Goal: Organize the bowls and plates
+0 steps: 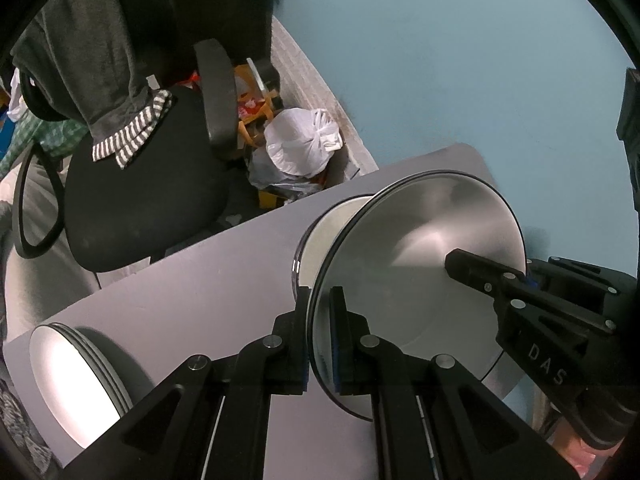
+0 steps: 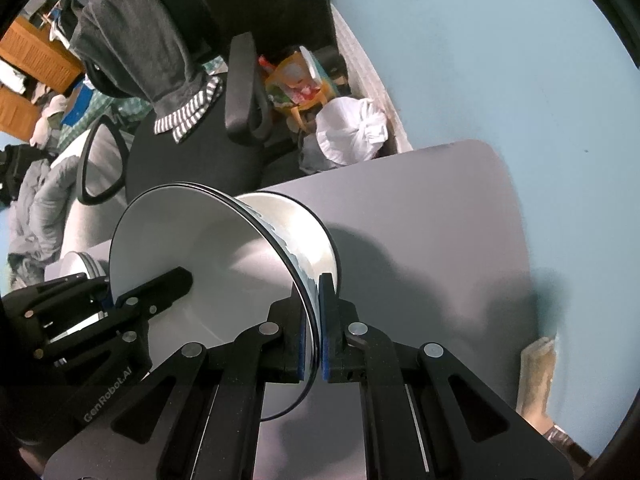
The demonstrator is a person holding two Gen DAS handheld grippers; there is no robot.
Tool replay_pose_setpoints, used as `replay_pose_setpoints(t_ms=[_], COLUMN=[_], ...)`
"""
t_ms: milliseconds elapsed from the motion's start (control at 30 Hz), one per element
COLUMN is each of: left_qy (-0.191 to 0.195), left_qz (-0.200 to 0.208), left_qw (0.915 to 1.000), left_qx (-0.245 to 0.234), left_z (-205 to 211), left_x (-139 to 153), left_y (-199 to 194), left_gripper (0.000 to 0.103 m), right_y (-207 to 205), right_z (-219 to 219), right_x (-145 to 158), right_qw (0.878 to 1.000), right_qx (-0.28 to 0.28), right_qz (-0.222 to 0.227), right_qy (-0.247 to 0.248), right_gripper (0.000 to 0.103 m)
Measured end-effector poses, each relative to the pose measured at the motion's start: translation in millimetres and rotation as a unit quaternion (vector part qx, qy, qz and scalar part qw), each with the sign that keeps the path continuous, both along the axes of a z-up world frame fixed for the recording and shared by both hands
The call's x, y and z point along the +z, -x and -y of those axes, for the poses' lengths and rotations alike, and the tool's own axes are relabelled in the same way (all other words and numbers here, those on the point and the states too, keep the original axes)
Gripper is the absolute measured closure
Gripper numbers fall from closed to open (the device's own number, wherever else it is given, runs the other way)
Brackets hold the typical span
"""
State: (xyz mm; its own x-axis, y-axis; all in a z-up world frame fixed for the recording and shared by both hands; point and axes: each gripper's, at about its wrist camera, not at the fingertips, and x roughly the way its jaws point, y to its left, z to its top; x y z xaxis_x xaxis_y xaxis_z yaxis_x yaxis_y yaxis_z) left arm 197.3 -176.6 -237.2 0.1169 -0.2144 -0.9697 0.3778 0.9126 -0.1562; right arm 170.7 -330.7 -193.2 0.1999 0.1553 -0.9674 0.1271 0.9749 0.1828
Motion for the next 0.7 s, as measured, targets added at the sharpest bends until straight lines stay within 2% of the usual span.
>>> replay_pose_setpoints(t_ms=[267,700], left_qy=[-0.009,-0.033], left_qz=[-0.018,-0.015], left_qw=[0.9998,0.9993], left_qx=[0.005,-0.001], left_z=[3,8], left_x=[-10,-18], left_y=[-10,-15], left_gripper=[0.095,0.095], right_y=[-10,-18], right_z=[3,4], right_x=[-12,-19], right_qw=[1.0,0.999], right_qx=[0.001,0.005], right_qz=[-0.021,-0.038], right_qy=[-0.008,-0.016], right_gripper=[0.098,0.098])
